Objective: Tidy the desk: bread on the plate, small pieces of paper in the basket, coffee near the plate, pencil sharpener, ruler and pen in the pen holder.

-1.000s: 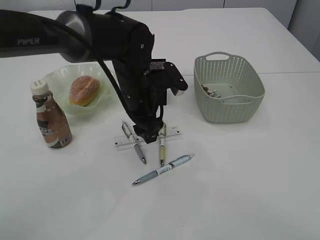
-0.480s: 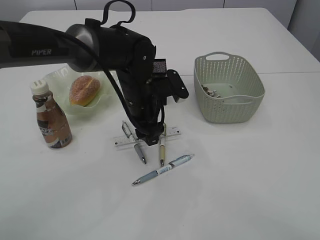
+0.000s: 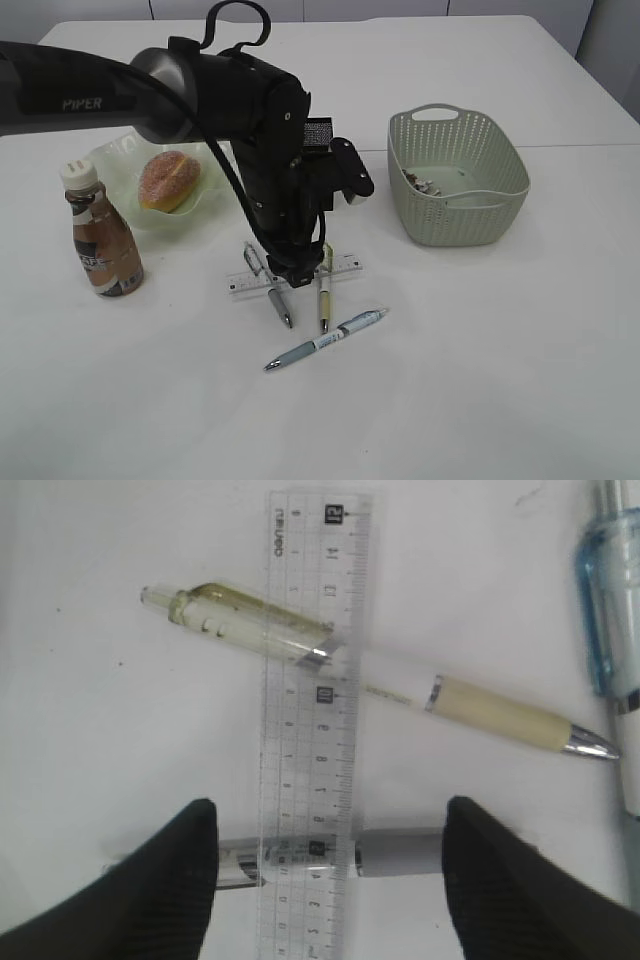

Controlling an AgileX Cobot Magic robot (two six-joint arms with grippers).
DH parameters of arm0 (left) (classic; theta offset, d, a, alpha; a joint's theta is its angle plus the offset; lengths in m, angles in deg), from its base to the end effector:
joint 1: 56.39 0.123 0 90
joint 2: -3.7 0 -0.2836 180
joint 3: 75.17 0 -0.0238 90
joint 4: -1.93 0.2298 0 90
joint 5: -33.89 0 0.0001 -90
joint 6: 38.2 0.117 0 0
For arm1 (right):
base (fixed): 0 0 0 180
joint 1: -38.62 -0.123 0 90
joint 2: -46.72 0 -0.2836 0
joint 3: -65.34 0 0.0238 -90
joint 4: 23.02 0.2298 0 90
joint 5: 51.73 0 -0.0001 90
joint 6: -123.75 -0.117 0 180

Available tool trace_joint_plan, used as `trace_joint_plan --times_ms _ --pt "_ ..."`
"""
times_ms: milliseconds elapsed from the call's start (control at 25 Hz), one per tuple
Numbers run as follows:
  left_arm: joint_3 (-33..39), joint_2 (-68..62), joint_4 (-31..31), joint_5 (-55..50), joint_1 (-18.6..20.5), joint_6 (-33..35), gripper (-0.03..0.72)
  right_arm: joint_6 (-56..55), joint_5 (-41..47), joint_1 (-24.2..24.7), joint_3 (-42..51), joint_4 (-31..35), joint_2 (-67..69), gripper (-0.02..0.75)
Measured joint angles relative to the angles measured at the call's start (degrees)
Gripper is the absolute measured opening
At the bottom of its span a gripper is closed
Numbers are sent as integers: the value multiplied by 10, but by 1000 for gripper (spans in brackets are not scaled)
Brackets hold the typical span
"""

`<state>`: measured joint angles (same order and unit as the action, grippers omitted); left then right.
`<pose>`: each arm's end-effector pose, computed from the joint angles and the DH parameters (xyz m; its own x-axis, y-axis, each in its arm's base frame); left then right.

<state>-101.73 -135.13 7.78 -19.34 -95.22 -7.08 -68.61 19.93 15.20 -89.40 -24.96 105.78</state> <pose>0.3679 -0.2838 0.1318 -0.2742 0.9477 -0.1631 0.9293 0.3048 0.2087 0.1190 0.0474 0.3058 -0.8990 -0.1676 -0.4047 -0.2065 0.9769 0.0542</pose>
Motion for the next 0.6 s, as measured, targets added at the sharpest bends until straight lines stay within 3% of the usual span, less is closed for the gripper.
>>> trace_joint_plan --times_ms 600 --pt "-1 -18 9 32 3 0 508 -1 0 0 0 24 -2 454"
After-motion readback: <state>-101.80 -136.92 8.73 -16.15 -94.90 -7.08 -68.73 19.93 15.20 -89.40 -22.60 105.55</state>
